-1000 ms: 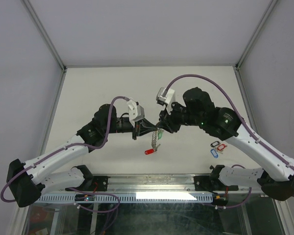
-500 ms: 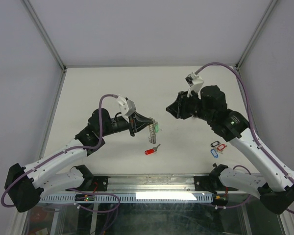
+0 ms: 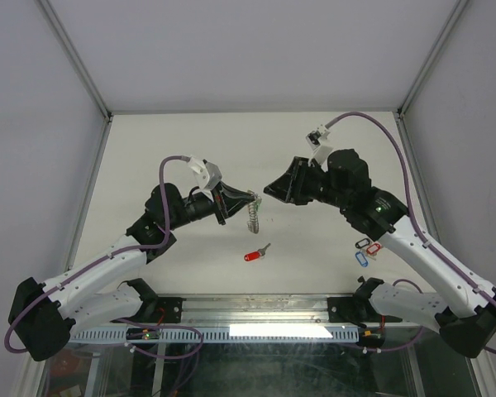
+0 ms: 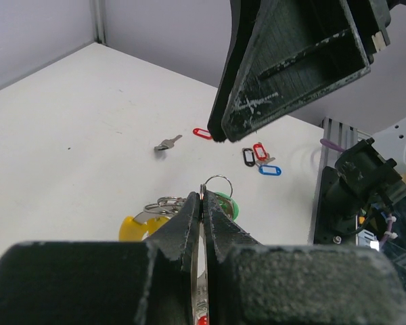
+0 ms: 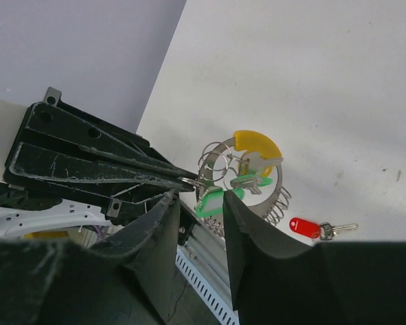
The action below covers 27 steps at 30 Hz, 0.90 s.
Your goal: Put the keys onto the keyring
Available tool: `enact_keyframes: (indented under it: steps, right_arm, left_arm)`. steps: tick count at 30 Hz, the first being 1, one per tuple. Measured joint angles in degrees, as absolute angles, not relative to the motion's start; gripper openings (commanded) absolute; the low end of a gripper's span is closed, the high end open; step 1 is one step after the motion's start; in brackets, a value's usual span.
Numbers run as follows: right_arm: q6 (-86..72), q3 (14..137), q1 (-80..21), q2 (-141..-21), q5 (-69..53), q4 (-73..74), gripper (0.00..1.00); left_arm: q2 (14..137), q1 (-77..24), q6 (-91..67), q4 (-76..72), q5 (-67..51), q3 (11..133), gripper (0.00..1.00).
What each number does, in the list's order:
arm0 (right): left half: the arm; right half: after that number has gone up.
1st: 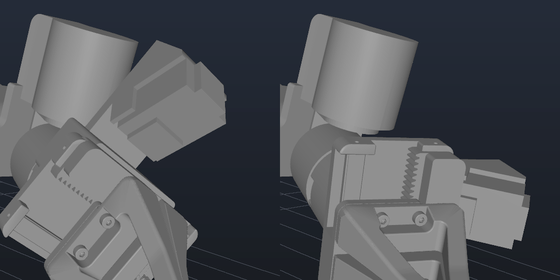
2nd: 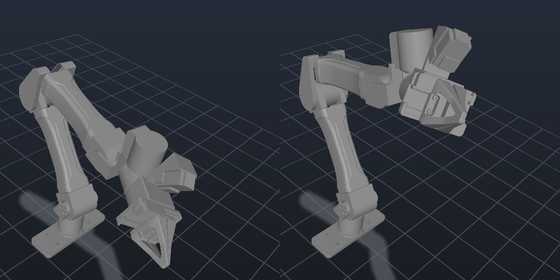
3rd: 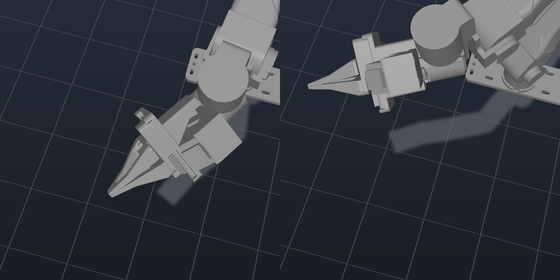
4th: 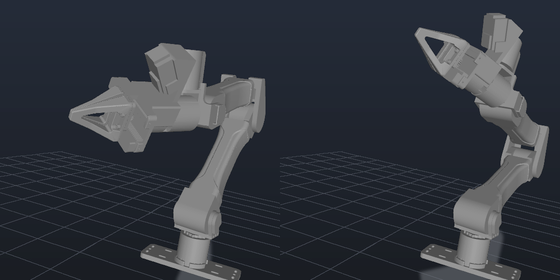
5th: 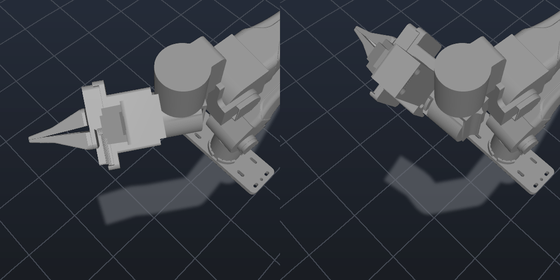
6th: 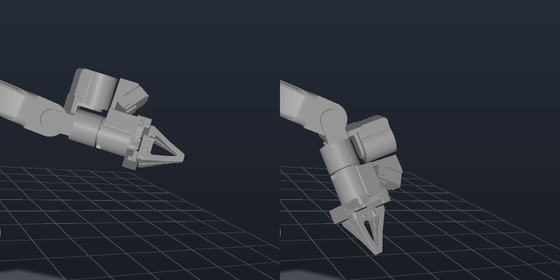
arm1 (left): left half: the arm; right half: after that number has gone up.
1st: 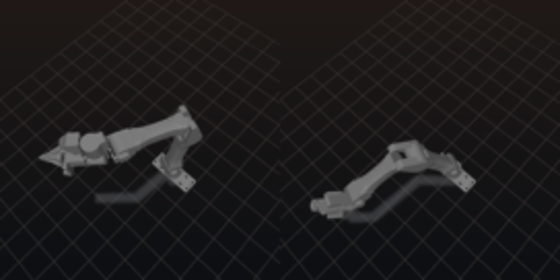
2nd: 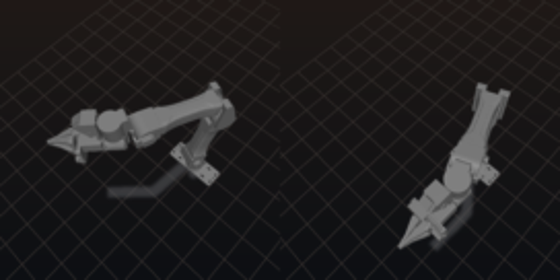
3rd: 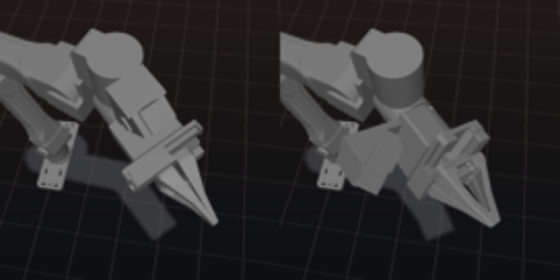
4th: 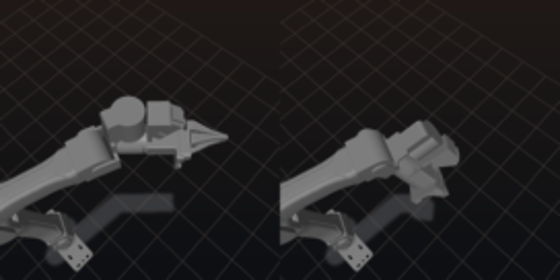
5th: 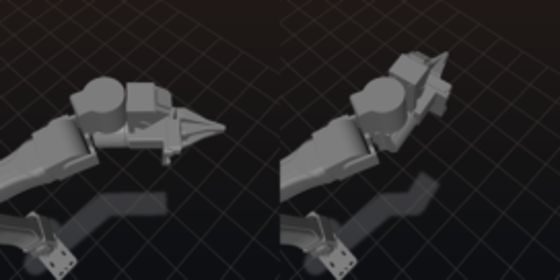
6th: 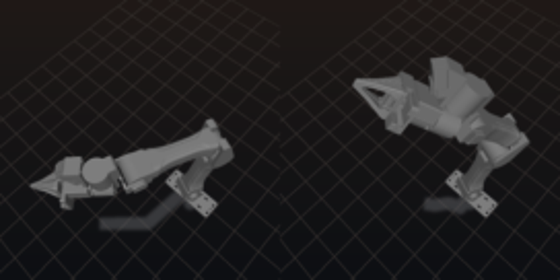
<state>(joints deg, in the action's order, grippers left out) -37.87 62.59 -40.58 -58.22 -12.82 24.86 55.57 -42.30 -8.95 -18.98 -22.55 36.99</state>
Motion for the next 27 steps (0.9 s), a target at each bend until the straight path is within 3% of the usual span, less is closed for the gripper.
enact_keyframes:
  steps: [9,16,27]
  right_arm:
    - [-39.55,62.59,-42.85,-61.28,-13.58,23.79,0.27]
    - [-39.94,62.59,-42.85,-61.30,-13.98,23.42,0.16]
    - [-40.10,62.54,-42.85,-61.69,-14.39,23.18,0.11]
  left_arm:
    - [54.96,-42.30,-9.08,-19.35,-22.59,36.97,0.00]
    - [54.92,-42.30,-9.08,-19.35,-22.61,36.97,0.00]
    - [54.92,-42.30,-9.08,-19.33,-22.63,36.97,0.00]
